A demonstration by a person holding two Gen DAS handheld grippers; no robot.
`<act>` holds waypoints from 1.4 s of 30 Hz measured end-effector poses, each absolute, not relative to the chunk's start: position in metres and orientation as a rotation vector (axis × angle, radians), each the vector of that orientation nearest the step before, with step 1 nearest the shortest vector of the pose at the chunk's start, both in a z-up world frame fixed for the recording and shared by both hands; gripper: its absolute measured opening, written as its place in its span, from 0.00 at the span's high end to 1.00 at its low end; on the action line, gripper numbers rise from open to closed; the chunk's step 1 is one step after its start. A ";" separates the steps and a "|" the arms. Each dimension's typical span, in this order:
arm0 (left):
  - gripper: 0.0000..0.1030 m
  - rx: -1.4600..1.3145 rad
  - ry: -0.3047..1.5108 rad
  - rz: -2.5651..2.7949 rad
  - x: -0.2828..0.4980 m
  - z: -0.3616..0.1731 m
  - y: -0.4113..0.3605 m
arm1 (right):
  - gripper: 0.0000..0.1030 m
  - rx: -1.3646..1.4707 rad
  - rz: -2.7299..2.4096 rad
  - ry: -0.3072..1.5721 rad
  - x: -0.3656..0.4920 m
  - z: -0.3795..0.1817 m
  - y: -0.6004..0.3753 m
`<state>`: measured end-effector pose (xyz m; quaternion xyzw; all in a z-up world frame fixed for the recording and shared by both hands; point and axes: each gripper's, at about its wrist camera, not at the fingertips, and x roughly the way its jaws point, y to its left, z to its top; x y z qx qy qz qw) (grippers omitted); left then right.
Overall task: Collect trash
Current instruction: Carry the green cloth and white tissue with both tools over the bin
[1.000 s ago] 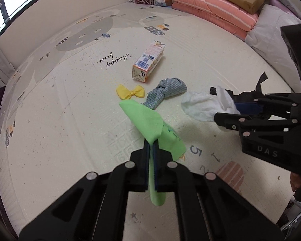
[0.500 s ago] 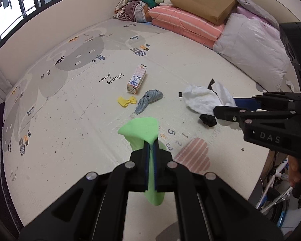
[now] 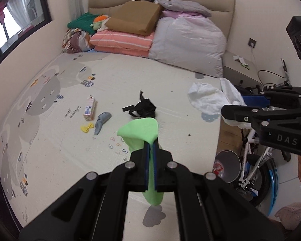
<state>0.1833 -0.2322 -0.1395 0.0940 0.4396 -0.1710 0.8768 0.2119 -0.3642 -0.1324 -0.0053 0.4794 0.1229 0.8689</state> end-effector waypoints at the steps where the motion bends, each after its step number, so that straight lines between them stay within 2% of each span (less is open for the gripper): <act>1: 0.97 0.210 0.911 -0.386 0.179 -0.135 -0.243 | 0.70 0.002 0.227 0.999 0.203 -0.128 -0.374; 11: 0.97 0.363 0.883 -0.674 0.134 -0.116 -0.348 | 0.70 0.141 -0.059 0.957 0.116 -0.100 -0.480; 28: 0.96 0.515 0.840 -0.925 0.076 -0.107 -0.524 | 0.70 0.326 -0.311 0.924 0.004 -0.110 -0.644; 34: 0.96 0.579 0.888 -0.997 0.075 -0.146 -0.564 | 0.70 0.386 -0.374 0.952 -0.002 -0.149 -0.673; 42: 0.96 0.685 0.958 -1.054 0.091 -0.251 -0.606 | 0.70 0.468 -0.477 1.024 0.002 -0.250 -0.697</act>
